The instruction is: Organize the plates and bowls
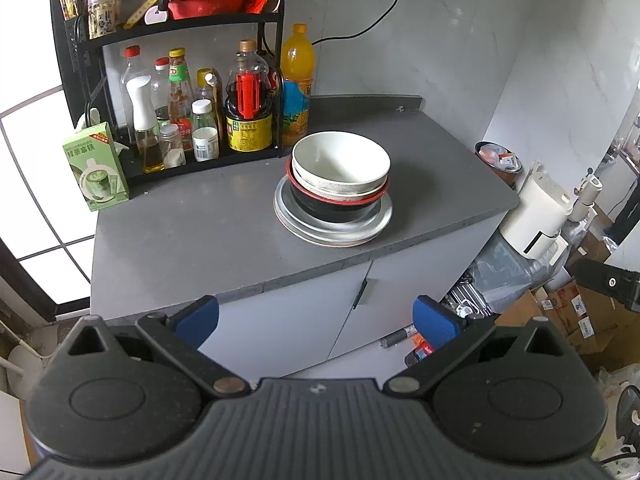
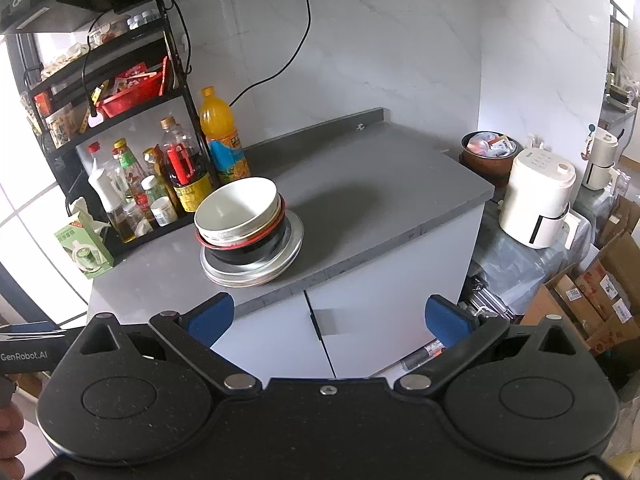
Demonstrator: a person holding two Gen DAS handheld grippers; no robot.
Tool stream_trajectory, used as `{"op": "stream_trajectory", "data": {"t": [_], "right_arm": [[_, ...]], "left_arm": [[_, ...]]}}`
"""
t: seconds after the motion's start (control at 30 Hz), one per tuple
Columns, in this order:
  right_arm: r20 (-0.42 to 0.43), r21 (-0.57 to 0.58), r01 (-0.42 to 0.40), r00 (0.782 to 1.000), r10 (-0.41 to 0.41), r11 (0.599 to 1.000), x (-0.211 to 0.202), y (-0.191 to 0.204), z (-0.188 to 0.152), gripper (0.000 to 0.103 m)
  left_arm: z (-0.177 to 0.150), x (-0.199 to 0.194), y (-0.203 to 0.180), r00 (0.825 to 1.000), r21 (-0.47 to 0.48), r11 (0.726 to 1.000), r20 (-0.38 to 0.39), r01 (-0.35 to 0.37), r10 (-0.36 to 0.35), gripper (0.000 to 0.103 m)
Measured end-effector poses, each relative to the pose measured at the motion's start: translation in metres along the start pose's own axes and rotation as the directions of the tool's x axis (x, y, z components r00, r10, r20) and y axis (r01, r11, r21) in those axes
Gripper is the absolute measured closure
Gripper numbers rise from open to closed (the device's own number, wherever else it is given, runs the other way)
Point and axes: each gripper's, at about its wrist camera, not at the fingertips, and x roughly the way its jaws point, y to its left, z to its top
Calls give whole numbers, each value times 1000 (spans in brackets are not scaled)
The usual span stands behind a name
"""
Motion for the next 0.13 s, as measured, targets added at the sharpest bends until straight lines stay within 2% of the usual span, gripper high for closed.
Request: {"op": "stream_trajectory", "data": {"t": [0.13], "right_arm": [[1,-4,3,1000,-3,1000,1,3,1,0]], "left_arm": [[0,3,1,1000,0,1000,-6,7,-7,1]]}}
